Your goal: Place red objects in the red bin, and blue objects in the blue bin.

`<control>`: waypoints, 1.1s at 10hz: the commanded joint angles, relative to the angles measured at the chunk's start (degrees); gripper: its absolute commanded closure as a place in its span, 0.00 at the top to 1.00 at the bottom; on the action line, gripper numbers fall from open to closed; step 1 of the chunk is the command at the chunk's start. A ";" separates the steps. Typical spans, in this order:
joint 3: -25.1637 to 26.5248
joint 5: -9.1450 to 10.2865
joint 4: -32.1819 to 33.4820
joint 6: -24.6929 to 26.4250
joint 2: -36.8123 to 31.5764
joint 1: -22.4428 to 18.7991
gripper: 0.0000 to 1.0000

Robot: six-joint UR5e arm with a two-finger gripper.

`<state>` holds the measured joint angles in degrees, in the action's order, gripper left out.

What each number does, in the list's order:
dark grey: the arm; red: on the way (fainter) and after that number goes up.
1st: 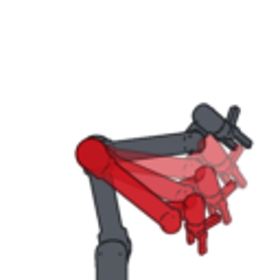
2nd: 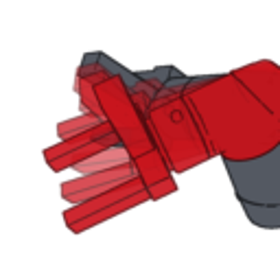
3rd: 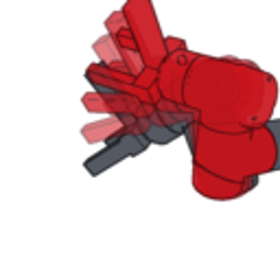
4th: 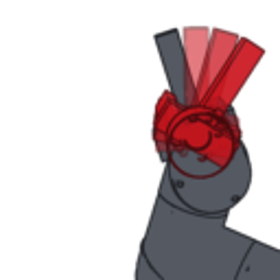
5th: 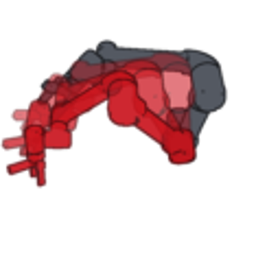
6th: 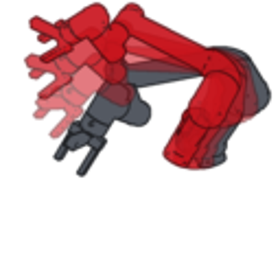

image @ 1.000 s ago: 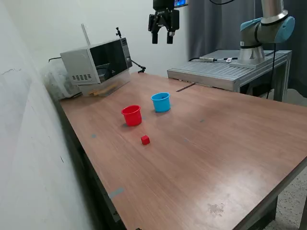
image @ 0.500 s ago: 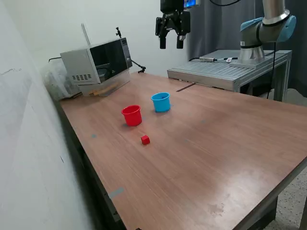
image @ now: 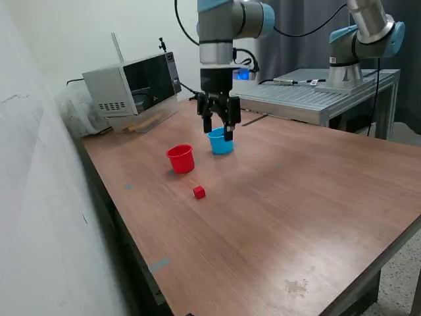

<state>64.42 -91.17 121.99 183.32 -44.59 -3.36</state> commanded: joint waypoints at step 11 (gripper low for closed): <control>-4.56 -0.76 8.53 -0.16 12.06 3.44 1.00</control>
<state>60.42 -91.87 130.16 183.18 -33.62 -0.41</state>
